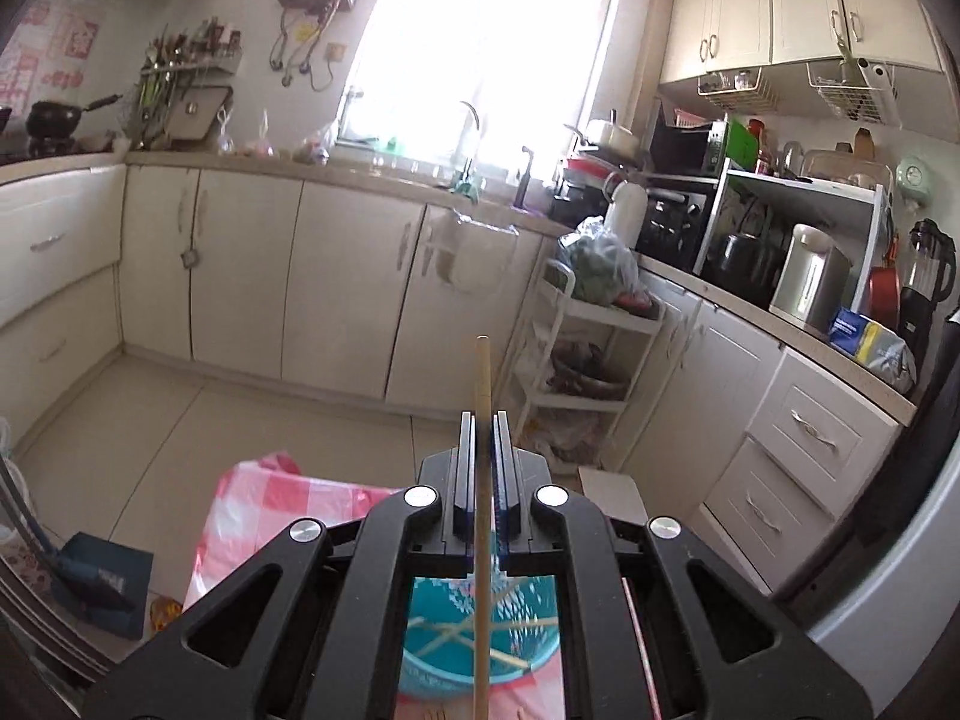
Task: Organize utensils
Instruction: 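Lift the chopstick with the left gripper over the teal basket and open it, then grasp a wooden chopstick with the right gripper and lift it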
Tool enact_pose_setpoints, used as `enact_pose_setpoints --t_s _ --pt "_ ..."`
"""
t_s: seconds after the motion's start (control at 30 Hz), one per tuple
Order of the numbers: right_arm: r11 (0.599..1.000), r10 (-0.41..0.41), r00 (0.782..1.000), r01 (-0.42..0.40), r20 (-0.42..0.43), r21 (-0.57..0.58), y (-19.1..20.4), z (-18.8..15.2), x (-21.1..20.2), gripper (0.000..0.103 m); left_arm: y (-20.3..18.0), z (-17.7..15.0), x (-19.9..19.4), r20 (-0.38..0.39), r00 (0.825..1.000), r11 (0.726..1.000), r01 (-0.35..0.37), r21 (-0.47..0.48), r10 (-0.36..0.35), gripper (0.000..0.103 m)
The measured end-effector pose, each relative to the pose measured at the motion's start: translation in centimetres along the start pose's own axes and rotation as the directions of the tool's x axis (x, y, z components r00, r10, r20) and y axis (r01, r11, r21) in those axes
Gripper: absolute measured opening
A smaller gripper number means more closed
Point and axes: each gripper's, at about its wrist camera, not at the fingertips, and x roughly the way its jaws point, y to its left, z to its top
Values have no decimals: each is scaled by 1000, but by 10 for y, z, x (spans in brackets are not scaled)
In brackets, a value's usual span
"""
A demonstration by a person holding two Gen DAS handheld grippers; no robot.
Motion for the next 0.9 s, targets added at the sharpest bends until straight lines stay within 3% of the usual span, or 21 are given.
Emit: enact_pose_setpoints --t_s 0.1,0.23,0.5,0.73,0.8,0.9 --pt "1000 1 1000 -1 2 -16 3 0 0 18 -11 5 21 62 996 998 -67 21 65 5" --pt "999 -5 1000 5 3 -53 10 0 1 26 -11 -1 47 74 990 992 -122 25 120 5" --pt "996 -13 1000 14 2 -85 18 -1 3 32 3 -45 77 -13 985 984 -174 44 174 5" --pt "997 0 1000 -1 -1 -73 15 0 3 32 14 -72 62 -90 981 983 -166 73 172 6" --pt "999 17 1000 -17 -7 -43 11 1 2 32 20 -73 48 -96 979 983 -173 68 179 12" --pt "1000 12 1000 -13 -16 -16 7 1 -1 32 34 -75 18 -81 975 978 -203 42 205 35"
